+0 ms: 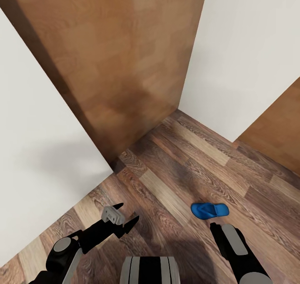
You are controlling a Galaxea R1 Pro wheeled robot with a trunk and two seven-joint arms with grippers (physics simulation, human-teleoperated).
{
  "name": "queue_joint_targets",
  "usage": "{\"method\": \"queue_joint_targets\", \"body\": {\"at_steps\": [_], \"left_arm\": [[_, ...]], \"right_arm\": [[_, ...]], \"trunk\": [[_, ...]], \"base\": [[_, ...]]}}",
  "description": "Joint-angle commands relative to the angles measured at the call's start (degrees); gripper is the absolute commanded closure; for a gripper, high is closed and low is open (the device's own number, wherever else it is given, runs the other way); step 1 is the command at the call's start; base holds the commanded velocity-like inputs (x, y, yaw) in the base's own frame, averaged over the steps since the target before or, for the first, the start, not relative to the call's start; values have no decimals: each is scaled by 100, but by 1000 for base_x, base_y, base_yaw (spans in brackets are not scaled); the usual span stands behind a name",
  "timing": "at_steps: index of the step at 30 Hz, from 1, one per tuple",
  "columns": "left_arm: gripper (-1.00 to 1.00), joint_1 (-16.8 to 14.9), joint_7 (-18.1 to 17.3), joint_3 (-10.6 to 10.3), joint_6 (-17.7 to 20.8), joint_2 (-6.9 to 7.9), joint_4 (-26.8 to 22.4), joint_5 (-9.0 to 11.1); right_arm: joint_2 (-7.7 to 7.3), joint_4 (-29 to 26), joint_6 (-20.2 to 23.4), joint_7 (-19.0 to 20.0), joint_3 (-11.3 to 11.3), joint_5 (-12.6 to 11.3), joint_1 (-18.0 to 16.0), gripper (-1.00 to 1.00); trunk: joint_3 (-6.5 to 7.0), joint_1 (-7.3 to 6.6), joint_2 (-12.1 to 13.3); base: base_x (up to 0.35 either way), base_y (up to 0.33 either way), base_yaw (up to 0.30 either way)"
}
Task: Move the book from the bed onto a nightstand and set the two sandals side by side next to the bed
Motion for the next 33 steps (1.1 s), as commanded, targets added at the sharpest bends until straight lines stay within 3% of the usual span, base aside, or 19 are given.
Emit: {"method": "queue_joint_targets", "body": {"at_steps": [1, 17, 26, 33], "left_arm": [[-100, -2, -5, -3, 49, 3, -4, 35], [-100, -2, -5, -3, 46, 3, -4, 35], [-100, -2, -5, -1, 38, 3, -4, 35], [-100, -2, -5, -3, 24, 3, -4, 35]], "right_arm": [[0, -9, 38, -28, -9, -11, -2, -100], [0, -9, 39, -27, -6, -11, -3, -100], [0, -9, 39, -25, -5, -11, -2, -100], [0, -15, 39, -29, -3, -11, -3, -100]], "trunk": [[-26, 2, -3], [-380, 43, -24], [-380, 43, -24], [-380, 43, -24]], "base": [[0, 0, 0], [0, 0, 0], [5, 0, 0], [200, 0, 0]]}}
